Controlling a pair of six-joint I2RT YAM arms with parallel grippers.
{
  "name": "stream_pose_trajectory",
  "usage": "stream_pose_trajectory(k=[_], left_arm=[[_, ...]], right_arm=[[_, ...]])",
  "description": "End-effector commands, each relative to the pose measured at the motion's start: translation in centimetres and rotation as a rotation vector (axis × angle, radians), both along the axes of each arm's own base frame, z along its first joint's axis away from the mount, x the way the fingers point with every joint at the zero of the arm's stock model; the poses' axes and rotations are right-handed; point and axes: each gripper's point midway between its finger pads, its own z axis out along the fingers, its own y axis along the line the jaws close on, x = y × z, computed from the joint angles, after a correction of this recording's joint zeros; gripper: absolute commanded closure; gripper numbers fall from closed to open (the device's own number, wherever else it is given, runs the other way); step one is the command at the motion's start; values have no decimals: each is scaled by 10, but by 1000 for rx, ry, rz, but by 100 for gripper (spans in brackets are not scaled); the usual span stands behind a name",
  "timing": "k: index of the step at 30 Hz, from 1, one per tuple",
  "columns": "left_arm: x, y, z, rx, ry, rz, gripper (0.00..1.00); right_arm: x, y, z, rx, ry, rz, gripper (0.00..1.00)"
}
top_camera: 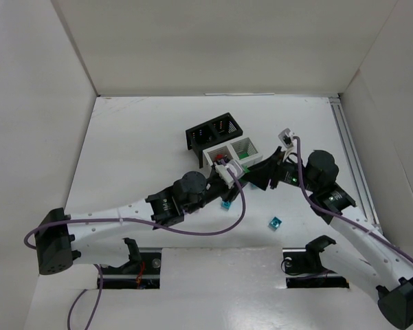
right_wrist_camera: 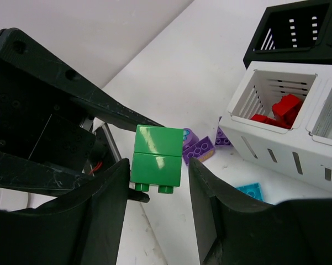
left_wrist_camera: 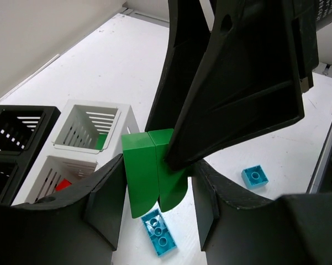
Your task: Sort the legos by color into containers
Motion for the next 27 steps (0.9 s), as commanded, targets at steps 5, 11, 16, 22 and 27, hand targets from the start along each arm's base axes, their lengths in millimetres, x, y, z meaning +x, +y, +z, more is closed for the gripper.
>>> stream_pose_trajectory(k=[5, 11, 16, 22, 27], left_arm=[[-1, 5, 63, -179, -96, 13, 64], [3, 5, 61, -179, -96, 36, 56], [5, 7, 49, -149, -53, 61, 14], [-9, 23, 45, -120, 5, 26, 0], [-29, 39, 39, -103, 27, -71, 0]], right_arm=[[-8, 7, 2, 17, -6, 55, 60], [-10, 2, 18, 37, -72, 36, 100], [-8, 2, 22, 17, -134, 38, 100], [5, -6, 13, -42, -200, 71, 100], [0, -1, 24, -121, -476, 251, 100]])
